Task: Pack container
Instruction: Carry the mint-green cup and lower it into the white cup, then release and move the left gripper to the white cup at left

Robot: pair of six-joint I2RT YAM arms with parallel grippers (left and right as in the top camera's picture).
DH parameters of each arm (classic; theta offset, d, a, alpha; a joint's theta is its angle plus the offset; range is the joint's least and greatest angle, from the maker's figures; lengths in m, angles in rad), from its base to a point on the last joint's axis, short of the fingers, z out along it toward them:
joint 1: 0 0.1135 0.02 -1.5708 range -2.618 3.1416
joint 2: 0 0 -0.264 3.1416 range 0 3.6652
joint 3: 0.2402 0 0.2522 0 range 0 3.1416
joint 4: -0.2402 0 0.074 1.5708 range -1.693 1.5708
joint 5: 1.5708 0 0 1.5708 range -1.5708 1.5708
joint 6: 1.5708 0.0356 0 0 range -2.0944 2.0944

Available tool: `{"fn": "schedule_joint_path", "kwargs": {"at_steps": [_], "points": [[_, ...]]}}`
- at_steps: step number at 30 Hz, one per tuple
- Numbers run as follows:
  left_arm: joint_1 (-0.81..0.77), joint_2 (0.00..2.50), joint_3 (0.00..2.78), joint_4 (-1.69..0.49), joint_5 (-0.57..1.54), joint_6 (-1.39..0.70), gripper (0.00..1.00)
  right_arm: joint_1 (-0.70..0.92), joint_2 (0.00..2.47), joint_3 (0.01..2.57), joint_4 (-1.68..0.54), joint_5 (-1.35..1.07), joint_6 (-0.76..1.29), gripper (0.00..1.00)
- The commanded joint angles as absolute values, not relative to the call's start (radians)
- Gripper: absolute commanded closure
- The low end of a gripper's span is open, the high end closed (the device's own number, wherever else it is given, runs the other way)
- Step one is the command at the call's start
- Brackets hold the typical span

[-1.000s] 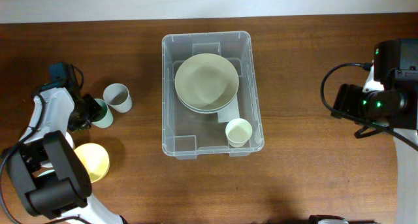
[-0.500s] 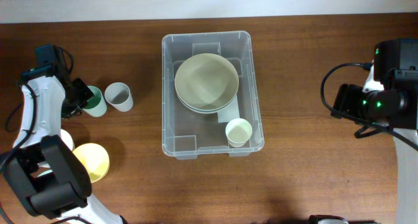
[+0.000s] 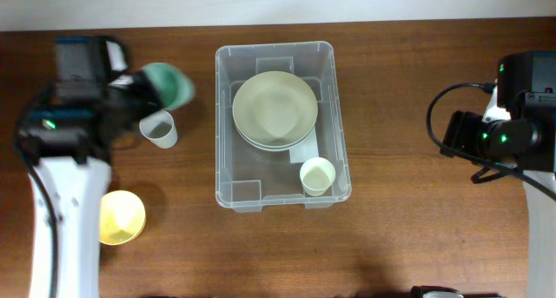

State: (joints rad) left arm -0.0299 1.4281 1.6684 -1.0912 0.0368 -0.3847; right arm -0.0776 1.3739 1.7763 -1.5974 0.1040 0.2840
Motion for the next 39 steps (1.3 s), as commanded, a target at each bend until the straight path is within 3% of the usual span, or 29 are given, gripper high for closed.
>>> {"fn": "schedule_joint_path", "kwargs": {"at_steps": [1,7,12,27,28,30,32,39], "points": [[-0.239,1.43,1.671,-1.096,0.06,-0.422,0.99,-0.073,1.377,1.77,-1.597,0.101,0.285,0.26],[-0.525,1.554,1.671,-1.085,0.068,-0.485,0.99,-0.073,1.377,1.77,-1.597,0.101,0.286,0.26],[-0.66,1.699,1.671,-1.074,0.068,-0.485,1.0,-0.073,1.377,1.77,-1.598,0.101,0.285,0.26],[-0.691,1.831,1.671,-1.093,0.128,-0.484,0.99,-0.073,1.377,1.77,-1.597,0.102,0.285,0.27],[-0.691,1.831,1.671,-1.093,0.128,-0.484,0.95,-0.073,1.377,1.77,-1.597,0.102,0.285,0.26],[-0.691,1.831,1.671,-1.094,0.128,-0.484,0.6,-0.073,1.377,1.77,-1.597,0.102,0.285,0.26],[-0.691,1.831,1.671,-1.095,0.128,-0.484,0.41,-0.073,1.377,1.77,-1.597,0.102,0.285,0.26],[-0.647,1.799,1.694,-1.126,0.051,-0.485,0.37,-0.073,1.377,1.77,-1.597,0.109,0.285,0.26]]}}
